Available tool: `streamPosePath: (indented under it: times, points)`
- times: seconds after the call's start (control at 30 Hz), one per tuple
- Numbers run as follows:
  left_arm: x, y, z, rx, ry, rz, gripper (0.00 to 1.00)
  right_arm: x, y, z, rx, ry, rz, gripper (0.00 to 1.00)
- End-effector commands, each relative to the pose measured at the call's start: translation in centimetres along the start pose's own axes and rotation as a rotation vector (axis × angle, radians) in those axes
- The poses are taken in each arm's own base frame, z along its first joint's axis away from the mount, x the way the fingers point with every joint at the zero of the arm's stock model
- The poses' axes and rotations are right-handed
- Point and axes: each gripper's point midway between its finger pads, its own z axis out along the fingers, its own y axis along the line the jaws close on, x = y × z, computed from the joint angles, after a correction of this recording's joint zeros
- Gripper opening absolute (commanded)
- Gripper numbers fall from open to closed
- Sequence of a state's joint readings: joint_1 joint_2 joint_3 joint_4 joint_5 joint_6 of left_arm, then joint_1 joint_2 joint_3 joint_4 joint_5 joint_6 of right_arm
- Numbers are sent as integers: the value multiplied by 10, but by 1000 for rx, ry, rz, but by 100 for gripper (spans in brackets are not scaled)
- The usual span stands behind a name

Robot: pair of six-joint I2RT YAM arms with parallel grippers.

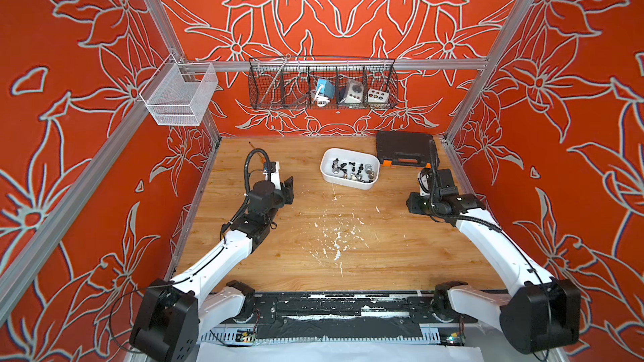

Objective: Put the chess pieces into the storage box
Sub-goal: Reset both arms

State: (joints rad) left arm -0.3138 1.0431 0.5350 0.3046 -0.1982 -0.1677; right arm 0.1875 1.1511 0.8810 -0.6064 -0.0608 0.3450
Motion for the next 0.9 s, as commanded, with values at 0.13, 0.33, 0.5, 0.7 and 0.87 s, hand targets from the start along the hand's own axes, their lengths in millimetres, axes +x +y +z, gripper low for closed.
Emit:
streamPosePath:
  times: [0.13,0.33,0.5,0.7,0.87]
  points:
    - [13,49,-31,-190,-102,-56,73,-10,-13,1,62,-90,-18,79]
    - [31,80,-53,-319,-172,-76,98,-27,-25,1,130,-220,-38,99]
    - [45,94,-64,-365,-240,-47,98,-42,-41,4,213,-404,-60,99]
    - [66,102,-54,-407,-189,-21,98,-34,-54,25,298,-491,-210,99]
    - [69,99,-33,-403,-150,63,98,-29,-52,45,270,-521,-206,99]
